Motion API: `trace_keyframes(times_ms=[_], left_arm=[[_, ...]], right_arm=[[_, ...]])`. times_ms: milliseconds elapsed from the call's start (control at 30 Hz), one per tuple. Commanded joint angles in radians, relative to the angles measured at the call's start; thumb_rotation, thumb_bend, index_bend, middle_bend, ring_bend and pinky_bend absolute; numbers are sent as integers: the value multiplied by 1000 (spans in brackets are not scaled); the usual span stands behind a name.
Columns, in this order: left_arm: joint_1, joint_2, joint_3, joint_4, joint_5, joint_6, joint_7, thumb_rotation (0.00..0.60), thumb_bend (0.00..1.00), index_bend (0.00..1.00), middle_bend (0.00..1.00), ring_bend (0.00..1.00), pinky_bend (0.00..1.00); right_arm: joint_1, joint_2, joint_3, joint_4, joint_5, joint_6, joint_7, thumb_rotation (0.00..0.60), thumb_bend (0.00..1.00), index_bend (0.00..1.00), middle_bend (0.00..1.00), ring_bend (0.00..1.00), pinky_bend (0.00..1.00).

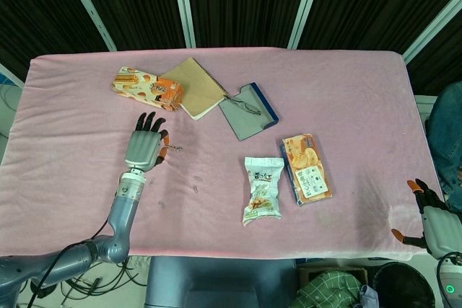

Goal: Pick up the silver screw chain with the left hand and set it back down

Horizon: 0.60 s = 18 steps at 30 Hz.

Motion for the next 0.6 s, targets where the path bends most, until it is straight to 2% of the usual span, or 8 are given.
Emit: trace_keyframes(times_ms=[33, 333, 600], left_arm=[[1, 11, -6, -16, -4, 2, -2, 600, 455, 577, 185, 0, 0], [-23, 72, -34, -64, -61, -31, 89, 600, 455, 577, 184, 0, 0], [-94, 168, -80, -124, -275, -151, 265, 600, 459, 577, 184, 0, 0]], right_arm=[[0, 0, 0, 0, 0, 0, 0, 600, 86, 0, 0, 65, 177], [0, 0, 0, 0, 1, 0, 1, 600, 87, 0, 0, 65, 177], [0, 0, 0, -1, 3, 0, -1, 600, 87, 0, 0, 65, 176]])
